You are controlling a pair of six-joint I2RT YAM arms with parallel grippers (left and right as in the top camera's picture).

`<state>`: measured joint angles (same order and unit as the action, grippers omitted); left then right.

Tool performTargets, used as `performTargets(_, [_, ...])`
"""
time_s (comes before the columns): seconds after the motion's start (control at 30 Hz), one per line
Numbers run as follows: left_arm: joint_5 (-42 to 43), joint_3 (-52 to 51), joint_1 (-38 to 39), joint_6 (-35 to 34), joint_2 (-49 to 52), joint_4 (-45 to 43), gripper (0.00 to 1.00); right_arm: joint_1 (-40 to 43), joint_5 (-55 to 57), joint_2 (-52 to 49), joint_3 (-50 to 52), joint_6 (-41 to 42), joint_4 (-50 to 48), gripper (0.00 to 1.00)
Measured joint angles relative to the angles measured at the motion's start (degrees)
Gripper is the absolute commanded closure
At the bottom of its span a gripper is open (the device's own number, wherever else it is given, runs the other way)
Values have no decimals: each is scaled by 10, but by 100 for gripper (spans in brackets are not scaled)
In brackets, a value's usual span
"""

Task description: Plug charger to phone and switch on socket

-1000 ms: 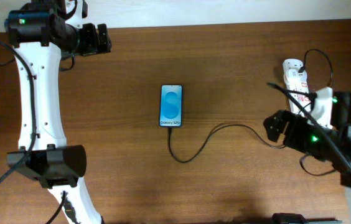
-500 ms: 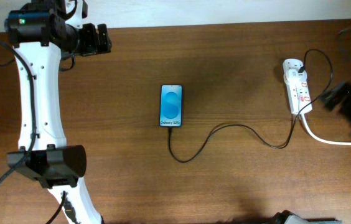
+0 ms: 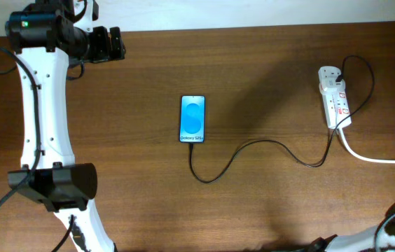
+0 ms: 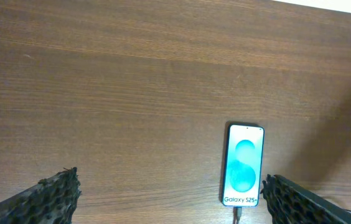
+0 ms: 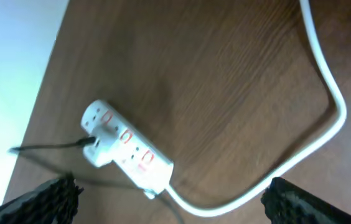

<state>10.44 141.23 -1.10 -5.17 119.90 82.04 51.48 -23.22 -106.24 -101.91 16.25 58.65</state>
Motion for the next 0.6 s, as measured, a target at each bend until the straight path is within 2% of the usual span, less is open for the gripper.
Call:
performTargets(0.27, [0, 0, 0, 0, 0, 0, 1, -92, -14, -114, 0, 3, -111, 2])
performTargets(0.6, [0, 0, 0, 0, 0, 0, 1, -170, 42, -203, 0, 3, -122, 2])
